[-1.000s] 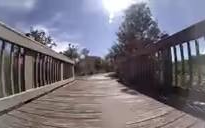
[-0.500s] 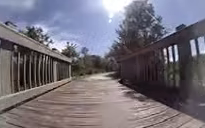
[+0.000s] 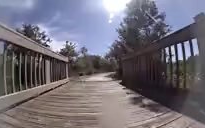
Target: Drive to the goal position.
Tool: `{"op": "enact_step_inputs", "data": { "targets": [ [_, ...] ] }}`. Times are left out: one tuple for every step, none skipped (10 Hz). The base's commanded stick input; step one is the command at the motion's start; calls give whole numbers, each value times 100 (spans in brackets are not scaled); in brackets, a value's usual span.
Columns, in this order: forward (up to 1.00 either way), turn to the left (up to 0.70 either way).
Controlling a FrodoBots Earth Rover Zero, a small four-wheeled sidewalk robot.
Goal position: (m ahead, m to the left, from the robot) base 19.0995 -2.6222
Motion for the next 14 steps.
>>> {"op": "enact_step_inputs", "data": {
  "targets": [
    [85,0],
    [85,0],
    [85,0],
    [85,0],
    [85,0],
    [85,0],
    [85,0],
    [85,0],
    [85,0],
    [85,0],
    [85,0],
    [85,0],
    [85,0],
    [85,0]
  ]
}}
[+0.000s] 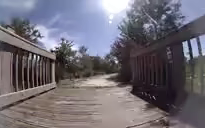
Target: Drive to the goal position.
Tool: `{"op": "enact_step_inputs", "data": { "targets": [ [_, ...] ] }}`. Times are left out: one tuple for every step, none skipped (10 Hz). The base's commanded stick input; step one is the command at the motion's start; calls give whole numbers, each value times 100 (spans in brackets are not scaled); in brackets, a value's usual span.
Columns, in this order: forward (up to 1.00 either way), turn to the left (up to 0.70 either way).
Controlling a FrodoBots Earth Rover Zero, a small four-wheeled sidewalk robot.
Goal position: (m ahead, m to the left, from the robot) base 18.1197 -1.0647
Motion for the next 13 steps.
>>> {"op": "enact_step_inputs", "data": {
  "targets": [
    [85,0],
    [85,0],
    [85,0],
    [85,0],
    [85,0],
    [85,0],
    [85,0],
    [85,0],
    [85,0],
    [85,0],
    [85,0],
    [85,0],
    [85,0]
  ]
}}
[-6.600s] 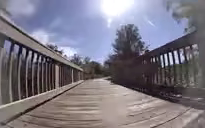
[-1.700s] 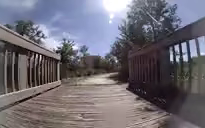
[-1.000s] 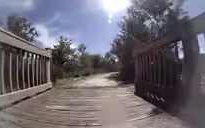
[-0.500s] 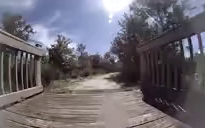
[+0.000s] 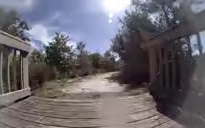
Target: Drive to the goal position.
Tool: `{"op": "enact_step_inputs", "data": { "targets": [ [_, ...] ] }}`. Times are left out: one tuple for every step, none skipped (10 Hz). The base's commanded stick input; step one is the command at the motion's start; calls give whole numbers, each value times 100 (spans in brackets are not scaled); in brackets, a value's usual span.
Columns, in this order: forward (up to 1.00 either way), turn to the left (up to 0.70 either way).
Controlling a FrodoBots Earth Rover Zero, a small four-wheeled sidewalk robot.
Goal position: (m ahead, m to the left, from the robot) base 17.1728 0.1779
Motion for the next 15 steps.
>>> {"op": "enact_step_inputs", "data": {
  "targets": [
    [85,0],
    [85,0],
    [85,0],
    [85,0],
    [85,0],
    [85,0],
    [85,0],
    [85,0],
    [85,0],
    [85,0],
    [85,0],
    [85,0],
    [85,0],
    [85,0],
    [85,0]
  ]
}}
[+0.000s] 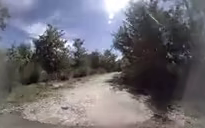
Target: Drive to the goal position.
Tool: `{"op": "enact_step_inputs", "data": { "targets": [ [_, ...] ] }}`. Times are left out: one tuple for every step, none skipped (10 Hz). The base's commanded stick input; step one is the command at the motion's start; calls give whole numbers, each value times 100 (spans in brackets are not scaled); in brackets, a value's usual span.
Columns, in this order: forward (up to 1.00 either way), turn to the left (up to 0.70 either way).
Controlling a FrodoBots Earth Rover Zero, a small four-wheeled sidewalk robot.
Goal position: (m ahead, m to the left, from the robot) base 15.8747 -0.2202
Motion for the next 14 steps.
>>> {"op": "enact_step_inputs", "data": {
  "targets": [
    [85,0],
    [85,0],
    [85,0],
    [85,0],
    [85,0],
    [85,0],
    [85,0],
    [85,0],
    [85,0],
    [85,0],
    [85,0],
    [85,0],
    [85,7],
    [85,27]
  ]
}}
